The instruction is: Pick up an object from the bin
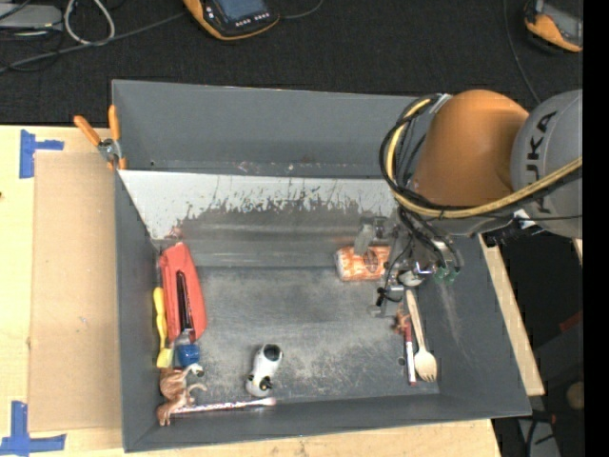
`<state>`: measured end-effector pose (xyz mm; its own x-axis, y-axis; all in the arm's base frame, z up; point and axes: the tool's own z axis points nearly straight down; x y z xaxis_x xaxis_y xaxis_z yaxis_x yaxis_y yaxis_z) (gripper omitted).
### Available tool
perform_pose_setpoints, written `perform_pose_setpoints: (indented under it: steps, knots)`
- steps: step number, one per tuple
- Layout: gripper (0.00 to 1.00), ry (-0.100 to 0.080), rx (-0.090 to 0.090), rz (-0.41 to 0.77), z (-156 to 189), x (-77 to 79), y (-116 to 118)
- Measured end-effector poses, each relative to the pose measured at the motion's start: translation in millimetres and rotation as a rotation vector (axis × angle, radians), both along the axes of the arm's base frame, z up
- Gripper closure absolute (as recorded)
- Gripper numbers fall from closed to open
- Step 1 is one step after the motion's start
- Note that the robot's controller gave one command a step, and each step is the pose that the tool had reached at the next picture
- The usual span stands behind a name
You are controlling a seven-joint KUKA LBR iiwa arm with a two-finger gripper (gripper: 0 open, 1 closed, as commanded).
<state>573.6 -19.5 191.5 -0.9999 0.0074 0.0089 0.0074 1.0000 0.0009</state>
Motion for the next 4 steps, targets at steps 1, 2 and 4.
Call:
perform_pose_setpoints:
  steps: [1,2,4]
  knots:
    - [0.00,-0.008,0.000,0.001,5,1.6,0]
    - [0.00,-0.010,0.000,-0.090,-81,18.8,-40]
    - [0.00,-0.013,0.002,-0.062,-121,45.0,-66]
